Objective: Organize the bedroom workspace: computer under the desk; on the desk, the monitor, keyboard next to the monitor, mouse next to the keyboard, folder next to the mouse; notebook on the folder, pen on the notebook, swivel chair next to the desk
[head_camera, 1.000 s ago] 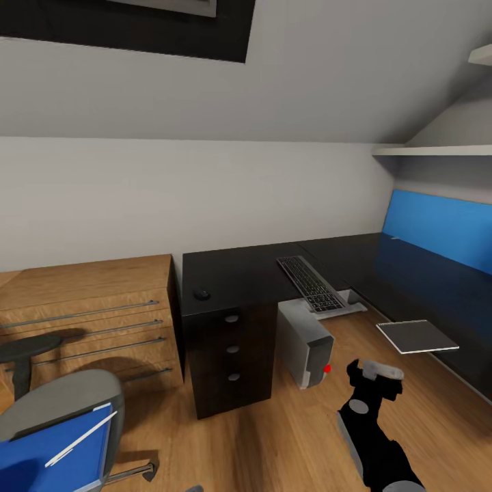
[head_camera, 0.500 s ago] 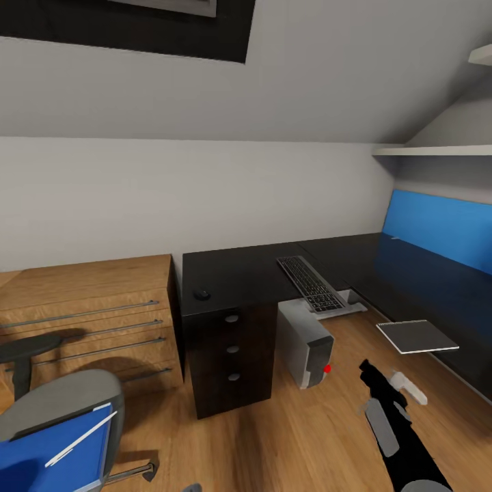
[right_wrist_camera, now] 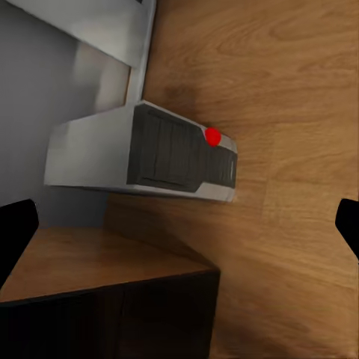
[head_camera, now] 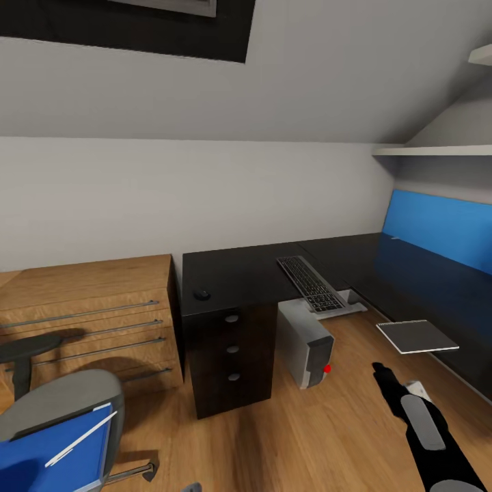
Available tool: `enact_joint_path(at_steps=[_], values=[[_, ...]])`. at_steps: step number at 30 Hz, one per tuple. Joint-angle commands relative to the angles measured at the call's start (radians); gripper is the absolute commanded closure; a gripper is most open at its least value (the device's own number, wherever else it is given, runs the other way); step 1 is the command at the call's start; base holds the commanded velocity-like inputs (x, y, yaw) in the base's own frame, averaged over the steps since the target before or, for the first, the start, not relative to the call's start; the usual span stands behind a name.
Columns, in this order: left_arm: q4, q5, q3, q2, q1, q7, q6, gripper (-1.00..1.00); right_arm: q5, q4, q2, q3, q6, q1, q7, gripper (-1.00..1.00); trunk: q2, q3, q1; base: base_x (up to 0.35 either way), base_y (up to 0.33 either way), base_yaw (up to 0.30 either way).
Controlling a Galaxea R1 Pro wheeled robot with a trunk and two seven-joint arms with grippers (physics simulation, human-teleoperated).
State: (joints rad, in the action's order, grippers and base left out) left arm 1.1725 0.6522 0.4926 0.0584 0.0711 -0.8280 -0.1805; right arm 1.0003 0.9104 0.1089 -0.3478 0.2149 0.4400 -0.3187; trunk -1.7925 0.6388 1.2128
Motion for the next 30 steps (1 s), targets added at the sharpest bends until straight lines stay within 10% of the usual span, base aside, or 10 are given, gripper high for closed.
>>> enact_joint_path(at_steps=[1, 9, 20, 30], values=[[0.002, 0.003, 0.001, 0.000, 0.000, -0.005, -0.005, -1.00, 0.010, 0.003, 0.002, -0.002, 0.021, 0.000, -0.004, -1.00, 0.000, 0.001, 0.000, 0.000, 0.000, 0.000], [0.001, 0.003, 0.003, 0.000, 0.000, -0.005, -0.005, -1.00, 0.032, 0.022, 0.025, -0.033, 0.078, 0.000, 0.023, -1.00, 0.000, 0.001, 0.000, 0.000, 0.000, 0.000], [0.001, 0.004, 0.006, 0.001, 0.000, -0.004, -0.005, -1.00, 0.030, 0.042, 0.030, -0.049, 0.061, 0.000, 0.323, -1.00, 0.000, 0.001, 0.000, 0.000, 0.000, 0.000], [0.001, 0.004, 0.006, 0.001, 0.000, -0.003, -0.005, -1.00, 0.031, 0.020, 0.030, -0.135, 0.066, 0.000, 0.363, -1.00, 0.000, 0.001, 0.000, 0.000, 0.000, 0.000]])
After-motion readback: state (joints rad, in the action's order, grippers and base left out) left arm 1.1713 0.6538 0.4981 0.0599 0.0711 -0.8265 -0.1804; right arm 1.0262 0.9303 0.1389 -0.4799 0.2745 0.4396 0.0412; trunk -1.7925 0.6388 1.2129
